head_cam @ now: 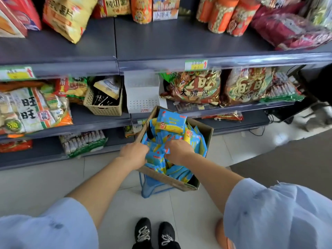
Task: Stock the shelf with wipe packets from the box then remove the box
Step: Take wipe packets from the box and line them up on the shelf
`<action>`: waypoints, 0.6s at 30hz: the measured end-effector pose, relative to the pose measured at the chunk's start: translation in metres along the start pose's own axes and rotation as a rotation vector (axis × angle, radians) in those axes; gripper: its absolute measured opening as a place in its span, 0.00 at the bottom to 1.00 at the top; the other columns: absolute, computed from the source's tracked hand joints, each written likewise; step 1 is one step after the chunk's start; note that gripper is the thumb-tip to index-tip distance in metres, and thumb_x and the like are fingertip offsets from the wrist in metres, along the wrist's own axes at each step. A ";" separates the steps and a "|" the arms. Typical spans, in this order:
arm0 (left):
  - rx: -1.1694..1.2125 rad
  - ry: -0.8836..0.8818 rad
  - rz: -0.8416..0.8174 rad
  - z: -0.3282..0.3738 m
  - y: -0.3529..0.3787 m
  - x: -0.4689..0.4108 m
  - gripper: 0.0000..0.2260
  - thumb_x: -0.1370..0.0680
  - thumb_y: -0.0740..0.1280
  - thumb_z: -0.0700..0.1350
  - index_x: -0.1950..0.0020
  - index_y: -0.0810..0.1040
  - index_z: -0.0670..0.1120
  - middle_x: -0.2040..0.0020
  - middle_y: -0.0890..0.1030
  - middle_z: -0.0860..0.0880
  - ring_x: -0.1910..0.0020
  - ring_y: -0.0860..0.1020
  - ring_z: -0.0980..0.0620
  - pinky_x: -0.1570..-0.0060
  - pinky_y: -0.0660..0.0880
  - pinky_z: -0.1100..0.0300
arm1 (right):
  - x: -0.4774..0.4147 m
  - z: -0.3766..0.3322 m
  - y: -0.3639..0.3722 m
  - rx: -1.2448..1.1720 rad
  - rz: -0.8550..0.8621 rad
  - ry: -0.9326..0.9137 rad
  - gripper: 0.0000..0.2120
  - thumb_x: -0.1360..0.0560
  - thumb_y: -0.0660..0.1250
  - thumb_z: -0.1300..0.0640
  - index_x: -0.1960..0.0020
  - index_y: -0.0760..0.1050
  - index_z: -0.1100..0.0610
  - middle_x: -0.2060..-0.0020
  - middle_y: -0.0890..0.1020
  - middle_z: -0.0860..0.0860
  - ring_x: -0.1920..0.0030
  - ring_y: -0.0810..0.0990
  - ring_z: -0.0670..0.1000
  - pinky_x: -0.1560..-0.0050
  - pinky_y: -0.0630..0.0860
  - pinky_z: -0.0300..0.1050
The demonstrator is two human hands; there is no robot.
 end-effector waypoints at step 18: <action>0.296 0.121 -0.098 -0.002 0.034 -0.038 0.16 0.23 0.61 0.61 0.58 0.75 0.49 0.62 0.75 0.52 0.60 0.73 0.51 0.66 0.63 0.59 | -0.033 0.001 0.011 -0.201 0.101 -0.003 0.15 0.23 0.61 0.57 0.38 0.74 0.54 0.46 0.80 0.53 0.49 0.78 0.56 0.60 0.73 0.45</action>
Point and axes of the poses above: each hand's wrist, its own x-axis away from the middle knuckle, its own y-axis out of the palm, z = x × y, the point moved 5 cm from there along -x, towards the middle knuckle
